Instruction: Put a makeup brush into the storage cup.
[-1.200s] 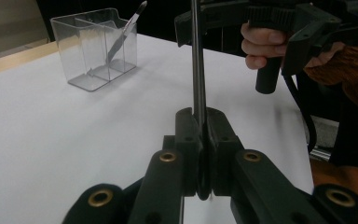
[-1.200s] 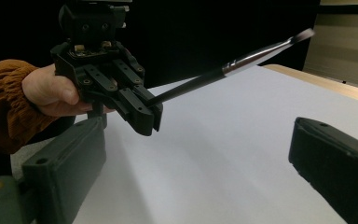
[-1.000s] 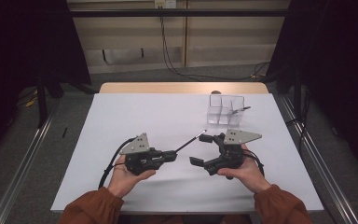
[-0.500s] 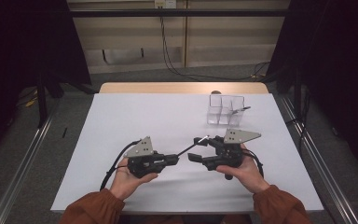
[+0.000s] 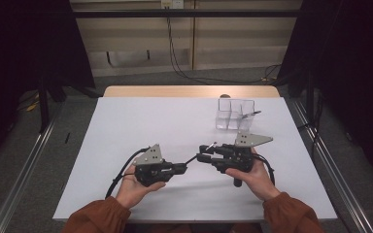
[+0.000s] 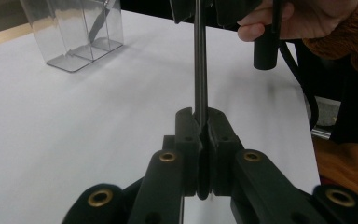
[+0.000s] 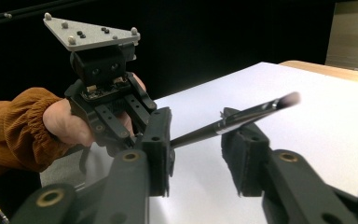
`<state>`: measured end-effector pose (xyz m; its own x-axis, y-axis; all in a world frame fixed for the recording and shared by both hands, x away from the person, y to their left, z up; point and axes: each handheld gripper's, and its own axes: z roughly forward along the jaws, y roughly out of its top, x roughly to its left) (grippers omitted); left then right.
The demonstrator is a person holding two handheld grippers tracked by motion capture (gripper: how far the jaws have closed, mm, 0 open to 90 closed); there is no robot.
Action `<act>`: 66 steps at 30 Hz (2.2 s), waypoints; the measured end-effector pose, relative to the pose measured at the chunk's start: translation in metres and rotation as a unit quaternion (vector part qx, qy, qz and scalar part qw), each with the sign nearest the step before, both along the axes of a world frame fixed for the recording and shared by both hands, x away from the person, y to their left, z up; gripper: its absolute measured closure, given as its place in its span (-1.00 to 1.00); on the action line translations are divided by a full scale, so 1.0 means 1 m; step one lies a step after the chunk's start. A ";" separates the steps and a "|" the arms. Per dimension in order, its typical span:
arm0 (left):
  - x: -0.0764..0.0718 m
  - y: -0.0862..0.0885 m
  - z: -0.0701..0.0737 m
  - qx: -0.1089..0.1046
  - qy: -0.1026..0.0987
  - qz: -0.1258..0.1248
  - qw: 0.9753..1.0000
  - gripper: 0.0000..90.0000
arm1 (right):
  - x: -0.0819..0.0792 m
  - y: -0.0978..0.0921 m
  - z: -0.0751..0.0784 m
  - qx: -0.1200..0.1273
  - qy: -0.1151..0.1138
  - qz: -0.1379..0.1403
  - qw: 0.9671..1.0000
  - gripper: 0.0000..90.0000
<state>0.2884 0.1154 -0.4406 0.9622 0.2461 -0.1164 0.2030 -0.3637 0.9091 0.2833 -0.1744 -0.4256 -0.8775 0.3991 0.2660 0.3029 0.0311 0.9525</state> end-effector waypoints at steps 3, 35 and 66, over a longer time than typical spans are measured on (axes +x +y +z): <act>0.000 -0.001 -0.001 0.003 0.001 -0.003 1.000 0.89 | 0.001 -0.001 0.000 0.007 0.006 0.002 1.000 0.57; 0.001 0.006 -0.007 0.004 0.002 0.041 0.999 0.39 | -0.001 -0.003 0.004 0.033 0.003 0.025 0.999 0.91; 0.002 0.026 0.004 -0.024 0.005 0.116 0.993 -0.82 | 0.000 -0.023 0.007 0.011 0.022 0.007 1.000 0.92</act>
